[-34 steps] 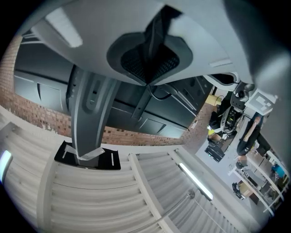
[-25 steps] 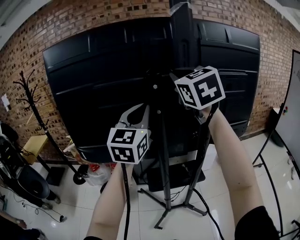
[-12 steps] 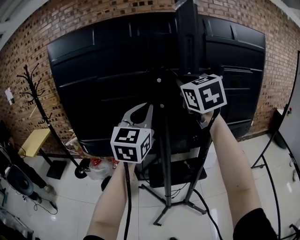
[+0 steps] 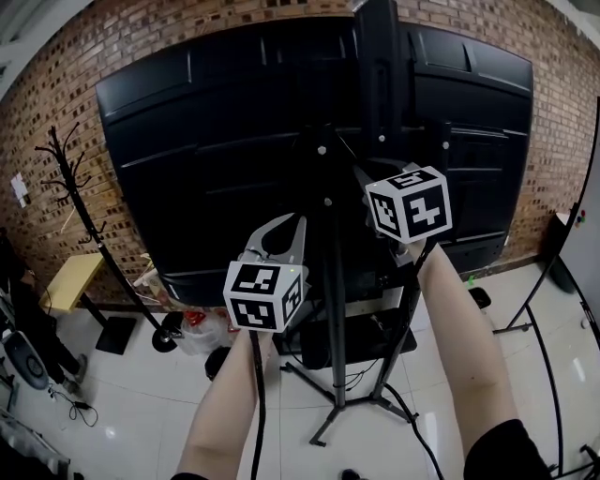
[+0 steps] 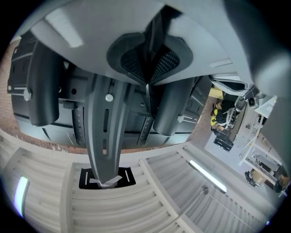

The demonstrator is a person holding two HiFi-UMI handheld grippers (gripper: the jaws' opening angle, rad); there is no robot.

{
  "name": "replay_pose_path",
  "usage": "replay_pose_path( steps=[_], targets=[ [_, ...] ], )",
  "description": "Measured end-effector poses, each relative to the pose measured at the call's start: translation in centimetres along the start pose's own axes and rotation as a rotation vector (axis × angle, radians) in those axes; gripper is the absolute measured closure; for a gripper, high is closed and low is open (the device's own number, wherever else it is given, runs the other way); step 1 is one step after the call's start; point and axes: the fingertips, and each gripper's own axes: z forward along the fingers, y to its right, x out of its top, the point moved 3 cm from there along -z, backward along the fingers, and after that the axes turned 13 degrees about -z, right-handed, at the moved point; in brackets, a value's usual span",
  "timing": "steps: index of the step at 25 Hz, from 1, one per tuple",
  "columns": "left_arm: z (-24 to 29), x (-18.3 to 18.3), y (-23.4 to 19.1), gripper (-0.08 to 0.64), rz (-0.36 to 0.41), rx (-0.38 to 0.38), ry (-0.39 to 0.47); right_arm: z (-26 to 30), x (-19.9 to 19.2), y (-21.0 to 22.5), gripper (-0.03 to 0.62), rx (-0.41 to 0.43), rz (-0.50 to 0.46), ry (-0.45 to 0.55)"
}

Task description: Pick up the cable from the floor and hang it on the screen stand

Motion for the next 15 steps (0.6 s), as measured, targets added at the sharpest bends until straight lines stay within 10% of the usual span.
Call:
replay_pose_path(
  steps=[15],
  targets=[
    [-3.8, 0.6, -2.3, 0.555, -0.026, 0.061, 0.069, -3.8, -1.4, -0.3, 0.5, -0.142, -0.044, 0.093]
  ],
)
